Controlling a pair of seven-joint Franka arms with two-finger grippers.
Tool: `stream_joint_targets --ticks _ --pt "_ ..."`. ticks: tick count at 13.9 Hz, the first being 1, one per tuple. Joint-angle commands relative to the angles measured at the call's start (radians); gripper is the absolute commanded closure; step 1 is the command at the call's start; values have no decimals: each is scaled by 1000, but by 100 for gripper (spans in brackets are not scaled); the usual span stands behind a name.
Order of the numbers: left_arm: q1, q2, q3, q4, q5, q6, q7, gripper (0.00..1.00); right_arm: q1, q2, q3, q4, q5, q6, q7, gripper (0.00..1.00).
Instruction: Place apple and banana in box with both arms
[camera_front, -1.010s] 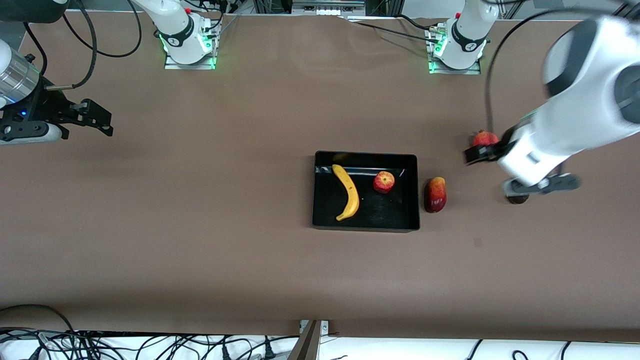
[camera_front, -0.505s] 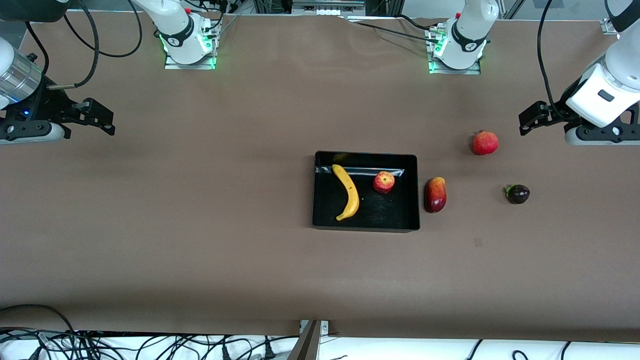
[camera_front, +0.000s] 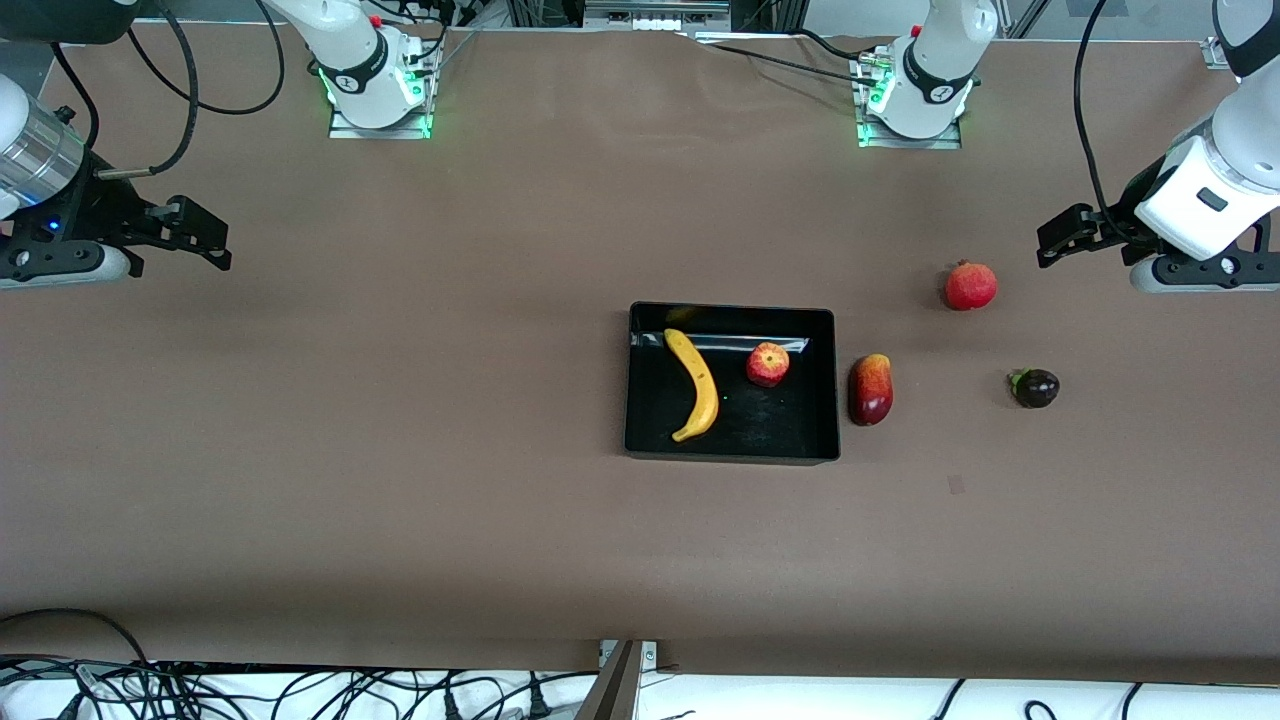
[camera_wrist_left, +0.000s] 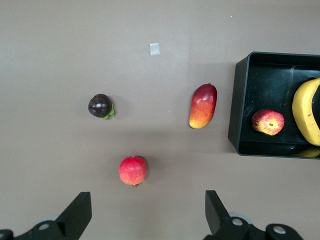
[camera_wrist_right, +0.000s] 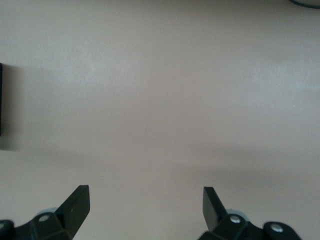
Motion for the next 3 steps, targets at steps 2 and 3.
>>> stream_joint_targets --ticks 2,3 --pt "-3 -1 4 11 -15 1 15 0 -8 -3 7 11 19 -18 -5 0" --pt "-7 -1 3 12 -11 0 14 0 -8 -3 6 11 19 -18 -5 0"
